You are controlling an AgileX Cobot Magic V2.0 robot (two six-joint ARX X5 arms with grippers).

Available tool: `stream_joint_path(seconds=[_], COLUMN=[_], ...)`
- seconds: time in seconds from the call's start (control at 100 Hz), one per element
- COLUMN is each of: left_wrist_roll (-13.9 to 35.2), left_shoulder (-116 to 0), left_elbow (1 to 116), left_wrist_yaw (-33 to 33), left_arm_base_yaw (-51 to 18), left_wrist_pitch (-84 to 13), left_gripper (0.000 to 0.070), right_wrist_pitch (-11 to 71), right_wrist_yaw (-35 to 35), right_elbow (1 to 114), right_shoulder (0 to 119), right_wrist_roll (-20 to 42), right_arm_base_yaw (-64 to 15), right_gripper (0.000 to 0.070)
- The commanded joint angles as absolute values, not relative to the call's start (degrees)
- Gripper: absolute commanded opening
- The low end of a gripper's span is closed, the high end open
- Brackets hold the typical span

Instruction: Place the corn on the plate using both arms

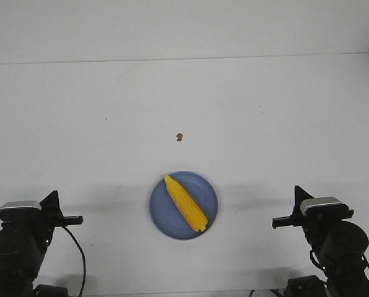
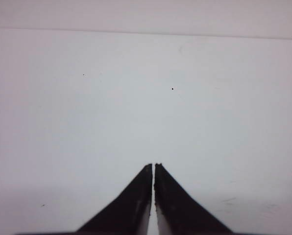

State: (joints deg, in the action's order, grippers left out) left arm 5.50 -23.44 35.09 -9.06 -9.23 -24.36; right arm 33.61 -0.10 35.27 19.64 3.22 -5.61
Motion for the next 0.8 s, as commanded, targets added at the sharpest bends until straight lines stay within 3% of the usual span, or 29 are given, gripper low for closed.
stream_joint_path(seconds=[0.0,0.79], left_wrist_roll=[5.65,5.39], left_shoulder=[-23.35,-22.20], left_elbow=[35.73,35.70], left_wrist_yaw=[-9.21,-9.21], left_arm_base_yaw=[-9.34,-9.34], left_wrist_pitch=[-23.75,-23.55], left_gripper=[0.0016,0.0016], right_wrist_pitch=[32.99,32.99], right_wrist_yaw=[0.05,0.05], right_elbow=[35.77,35.77], right_shoulder=[19.88,19.88], right_wrist_roll=[3.62,3.62], right_arm_base_yaw=[-5.65,-5.65], right_gripper=[0.0006,0.0006])
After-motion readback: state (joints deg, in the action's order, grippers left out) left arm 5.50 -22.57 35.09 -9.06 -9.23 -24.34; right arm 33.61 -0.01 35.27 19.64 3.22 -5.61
